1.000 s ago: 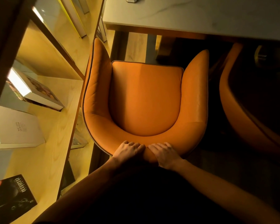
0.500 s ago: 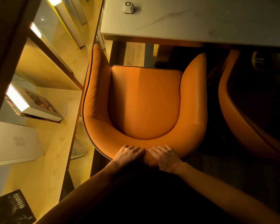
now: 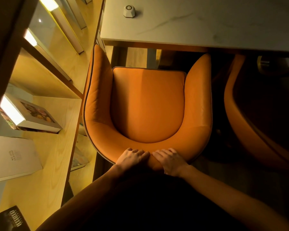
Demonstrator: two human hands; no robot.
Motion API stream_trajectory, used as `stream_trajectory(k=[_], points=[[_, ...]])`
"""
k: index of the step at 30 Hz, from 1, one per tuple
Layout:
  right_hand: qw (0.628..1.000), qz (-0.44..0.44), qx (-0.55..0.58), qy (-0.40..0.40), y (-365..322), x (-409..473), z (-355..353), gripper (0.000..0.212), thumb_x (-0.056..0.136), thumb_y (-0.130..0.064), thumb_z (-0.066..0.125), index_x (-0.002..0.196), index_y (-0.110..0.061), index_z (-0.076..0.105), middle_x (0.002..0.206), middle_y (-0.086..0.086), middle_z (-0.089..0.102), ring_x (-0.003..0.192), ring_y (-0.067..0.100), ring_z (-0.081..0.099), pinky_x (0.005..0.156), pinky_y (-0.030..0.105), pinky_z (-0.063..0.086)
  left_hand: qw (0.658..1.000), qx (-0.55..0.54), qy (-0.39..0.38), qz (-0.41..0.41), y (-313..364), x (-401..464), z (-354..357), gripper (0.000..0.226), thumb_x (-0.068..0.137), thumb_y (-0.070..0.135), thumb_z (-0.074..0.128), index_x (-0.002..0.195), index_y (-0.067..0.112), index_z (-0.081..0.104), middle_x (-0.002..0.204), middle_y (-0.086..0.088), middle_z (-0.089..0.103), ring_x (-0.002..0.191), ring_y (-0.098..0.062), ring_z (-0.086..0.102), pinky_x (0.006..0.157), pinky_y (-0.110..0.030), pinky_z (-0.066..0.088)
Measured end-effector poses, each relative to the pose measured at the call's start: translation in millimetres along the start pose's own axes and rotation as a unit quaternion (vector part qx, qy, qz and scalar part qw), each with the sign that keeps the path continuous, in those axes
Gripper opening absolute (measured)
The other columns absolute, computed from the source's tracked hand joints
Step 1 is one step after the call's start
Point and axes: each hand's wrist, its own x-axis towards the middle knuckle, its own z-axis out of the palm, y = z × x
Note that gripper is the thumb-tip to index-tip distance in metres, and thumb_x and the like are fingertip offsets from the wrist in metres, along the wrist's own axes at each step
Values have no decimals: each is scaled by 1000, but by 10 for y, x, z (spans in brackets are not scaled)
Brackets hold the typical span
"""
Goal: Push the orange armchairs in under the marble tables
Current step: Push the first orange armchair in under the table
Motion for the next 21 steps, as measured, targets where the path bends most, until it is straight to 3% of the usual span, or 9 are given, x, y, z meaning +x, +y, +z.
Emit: stream_trajectory(k=[6,11,21], points=[[999,19,-2,30,66,68,-108,87,86,-47,66,154,-20,19,158,2,31,141,20,33,113,40,23,999,-21,22,-11,-90,80,-139,61,94,54,47,145,24,35,137,-4,53,122,-25,54,94,-38,41],[997,34,20,59,135,156,-197,88,81,-51,66,152,-21,25,154,1,36,138,21,37,111,40,26,998,-32,45,-26,-170,155,-275,49,92,43,49,137,28,40,127,1,58,116,-23,58,91,-38,42],[996,38,66,43,280,335,-339,95,75,-60,70,150,-22,28,153,3,38,138,23,37,112,45,26,997,-50,51,-31,-324,270,-420,56,81,42,58,134,32,42,117,4,62,106,-23,62,89,-37,45]])
